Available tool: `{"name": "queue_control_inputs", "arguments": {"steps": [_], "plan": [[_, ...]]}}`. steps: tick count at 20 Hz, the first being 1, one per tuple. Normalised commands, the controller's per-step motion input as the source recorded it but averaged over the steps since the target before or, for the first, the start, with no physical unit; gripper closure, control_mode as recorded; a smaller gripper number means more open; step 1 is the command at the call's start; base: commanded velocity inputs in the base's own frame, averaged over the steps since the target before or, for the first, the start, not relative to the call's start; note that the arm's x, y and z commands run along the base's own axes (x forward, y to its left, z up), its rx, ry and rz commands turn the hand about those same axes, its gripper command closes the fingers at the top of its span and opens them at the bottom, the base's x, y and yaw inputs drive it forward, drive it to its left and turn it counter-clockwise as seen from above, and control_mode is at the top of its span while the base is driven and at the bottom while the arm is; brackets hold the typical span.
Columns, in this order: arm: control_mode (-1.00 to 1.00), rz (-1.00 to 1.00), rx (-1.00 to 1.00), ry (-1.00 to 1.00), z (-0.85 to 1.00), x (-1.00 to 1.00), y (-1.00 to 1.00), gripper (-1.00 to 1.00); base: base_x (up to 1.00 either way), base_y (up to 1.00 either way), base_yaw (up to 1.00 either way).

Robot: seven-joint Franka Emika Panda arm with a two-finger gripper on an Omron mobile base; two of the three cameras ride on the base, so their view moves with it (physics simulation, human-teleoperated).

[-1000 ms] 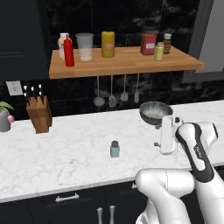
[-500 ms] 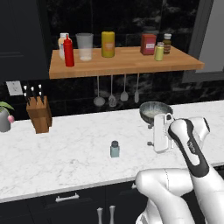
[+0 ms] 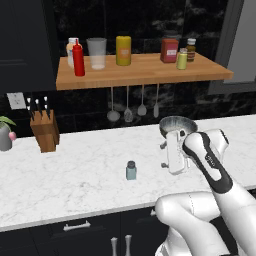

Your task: Put the shaker and condiment bottle from the counter next to their counterparts in the cabinet.

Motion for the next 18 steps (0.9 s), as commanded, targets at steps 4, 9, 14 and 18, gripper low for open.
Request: {"name": "queue_control_inputs", "arguments": {"steps": [4,9,14,18], "plan": [[-1.00,0.00,0.00,-0.02,-0.69,0.00,0.45,-1.00,0.00,0.00,0.00],[-1.00,0.00,0.00,-0.02,-0.51,0.00,0.45,-1.00,0.00,0.00,0.00],[-1.00,0.00,0.00,0.00,-0.37,0.00,0.48,-1.00,0.00,0.00,0.00],[-1.00,0.00,0.00,0.00,-0.51,0.00,0.30,-1.00,0.00,0.00,0.00]]}}
